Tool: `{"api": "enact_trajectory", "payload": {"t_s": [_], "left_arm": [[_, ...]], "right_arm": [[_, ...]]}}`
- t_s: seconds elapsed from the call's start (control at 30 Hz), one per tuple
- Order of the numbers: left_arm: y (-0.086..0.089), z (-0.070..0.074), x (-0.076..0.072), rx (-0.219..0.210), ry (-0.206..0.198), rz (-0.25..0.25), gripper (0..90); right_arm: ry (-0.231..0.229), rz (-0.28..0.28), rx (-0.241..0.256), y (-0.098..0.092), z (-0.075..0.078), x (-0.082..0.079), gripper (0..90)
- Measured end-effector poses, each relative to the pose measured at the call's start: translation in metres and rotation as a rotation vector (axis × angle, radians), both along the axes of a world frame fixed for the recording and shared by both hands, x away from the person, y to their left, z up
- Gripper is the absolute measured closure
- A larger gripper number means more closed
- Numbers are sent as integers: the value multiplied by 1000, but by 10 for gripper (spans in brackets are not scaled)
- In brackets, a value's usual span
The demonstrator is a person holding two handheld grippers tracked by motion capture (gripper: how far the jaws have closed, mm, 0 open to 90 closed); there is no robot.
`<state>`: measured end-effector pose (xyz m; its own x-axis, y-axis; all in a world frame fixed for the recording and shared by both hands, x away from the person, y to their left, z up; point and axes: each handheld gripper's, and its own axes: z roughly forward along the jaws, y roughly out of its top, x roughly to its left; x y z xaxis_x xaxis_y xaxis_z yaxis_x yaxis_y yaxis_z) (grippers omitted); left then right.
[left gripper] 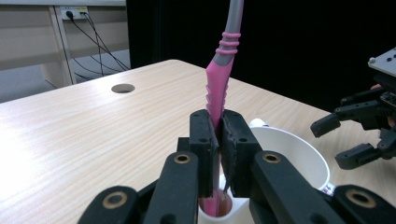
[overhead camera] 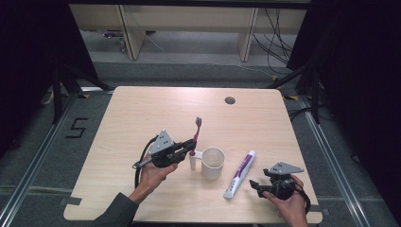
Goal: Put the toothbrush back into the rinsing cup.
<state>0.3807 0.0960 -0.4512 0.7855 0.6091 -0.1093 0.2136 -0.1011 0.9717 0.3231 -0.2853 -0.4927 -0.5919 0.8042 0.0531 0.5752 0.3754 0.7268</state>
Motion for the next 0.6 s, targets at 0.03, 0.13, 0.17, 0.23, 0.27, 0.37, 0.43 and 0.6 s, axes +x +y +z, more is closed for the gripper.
{"api": "enact_trajectory", "payload": {"t_s": [0.03,0.13,0.17,0.23,0.27,0.37,0.43,0.6], "left_arm": [[1,-1,-1,1,3,2,830],[3,-5,-2,5,8,-5,829],[5,-6,-4,13,15,-2,829],[7,-9,-5,20,19,-4,828],[8,-10,-5,23,27,-3,828],[9,-13,-6,36,35,-4,828],[9,-16,-5,31,34,-12,827],[8,-18,-6,54,45,-10,822]], "right_arm": [[-2,-4,-2,0,0,0,276],[26,12,15,0,-1,0,276],[-8,11,-4,-1,-1,1,276],[26,0,5,1,0,-1,276],[23,0,9,1,-1,-1,276],[26,4,12,0,0,0,276],[15,-10,9,1,-1,-1,276],[-8,10,-5,0,-1,1,276]]}}
